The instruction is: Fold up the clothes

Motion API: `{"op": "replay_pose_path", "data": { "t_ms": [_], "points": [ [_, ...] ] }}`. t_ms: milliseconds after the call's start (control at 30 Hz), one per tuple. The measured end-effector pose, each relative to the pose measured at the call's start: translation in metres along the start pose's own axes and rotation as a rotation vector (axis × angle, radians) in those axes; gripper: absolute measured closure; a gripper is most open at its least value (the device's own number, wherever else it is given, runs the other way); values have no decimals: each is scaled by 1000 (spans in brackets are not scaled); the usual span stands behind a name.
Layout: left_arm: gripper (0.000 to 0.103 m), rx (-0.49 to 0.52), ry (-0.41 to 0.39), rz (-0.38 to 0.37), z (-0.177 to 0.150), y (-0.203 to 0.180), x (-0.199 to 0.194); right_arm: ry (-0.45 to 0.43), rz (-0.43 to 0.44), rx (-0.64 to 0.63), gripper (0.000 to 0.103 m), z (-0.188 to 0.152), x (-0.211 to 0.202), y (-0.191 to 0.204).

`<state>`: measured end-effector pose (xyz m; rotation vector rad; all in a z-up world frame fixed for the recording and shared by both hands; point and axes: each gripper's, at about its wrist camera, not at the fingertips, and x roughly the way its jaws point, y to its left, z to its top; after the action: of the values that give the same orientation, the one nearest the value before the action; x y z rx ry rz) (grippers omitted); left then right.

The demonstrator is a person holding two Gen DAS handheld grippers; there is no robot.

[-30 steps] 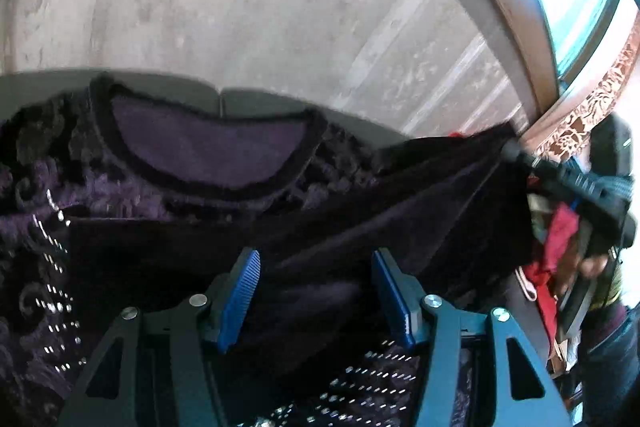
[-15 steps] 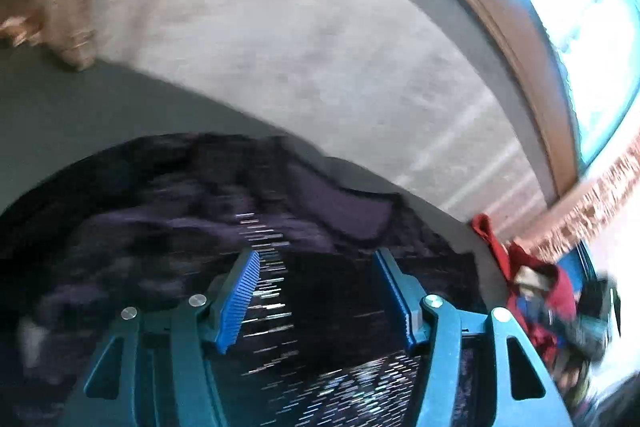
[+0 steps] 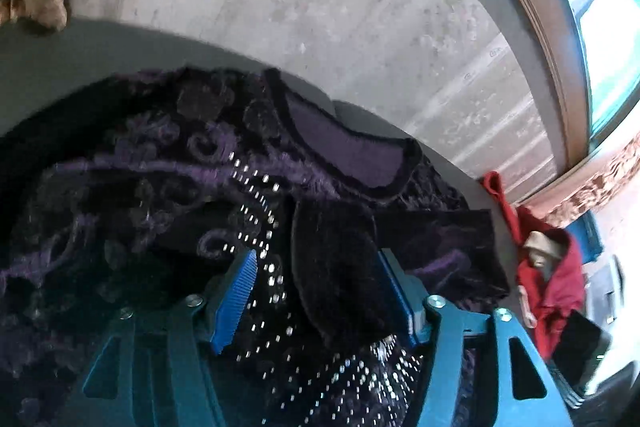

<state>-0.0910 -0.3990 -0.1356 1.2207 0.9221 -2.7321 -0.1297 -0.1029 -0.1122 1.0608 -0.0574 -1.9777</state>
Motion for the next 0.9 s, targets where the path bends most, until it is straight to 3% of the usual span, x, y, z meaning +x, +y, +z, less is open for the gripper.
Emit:
{"op": "replay_pose_path", "data": {
  "t_ms": [67,100,300,367,600,667,700,733,767,900],
  "points": [
    [92,31,-8,40,0,-6,2,3,20,-5,20,0,1,2],
    [97,46,-16,74,0,-9,1,5,25,-10,17,-1,2,4],
    [97,66,-138,114,16,-17,-25,24,-14,-74,8,0,10,20],
    [98,54,-138,114,23,-14,-28,33,-39,-103,6,-1,12,25],
    [102,-9,-72,339,25,16,-13,50,-84,-149,3,-3,16,31],
    [100,-43,-11,330,24,25,-5,51,-84,-150,3,-3,16,31],
    [97,-56,-13,321,23,26,-6,50,-81,-148,3,-3,15,30],
    [84,-79,-36,341,23,27,-12,50,-76,-145,2,-3,14,29],
    [83,-106,-60,369,22,27,-19,50,-71,-142,2,-2,14,29],
    [79,-115,-126,245,15,10,-37,42,-28,-111,1,-1,10,22]
  ]
}}
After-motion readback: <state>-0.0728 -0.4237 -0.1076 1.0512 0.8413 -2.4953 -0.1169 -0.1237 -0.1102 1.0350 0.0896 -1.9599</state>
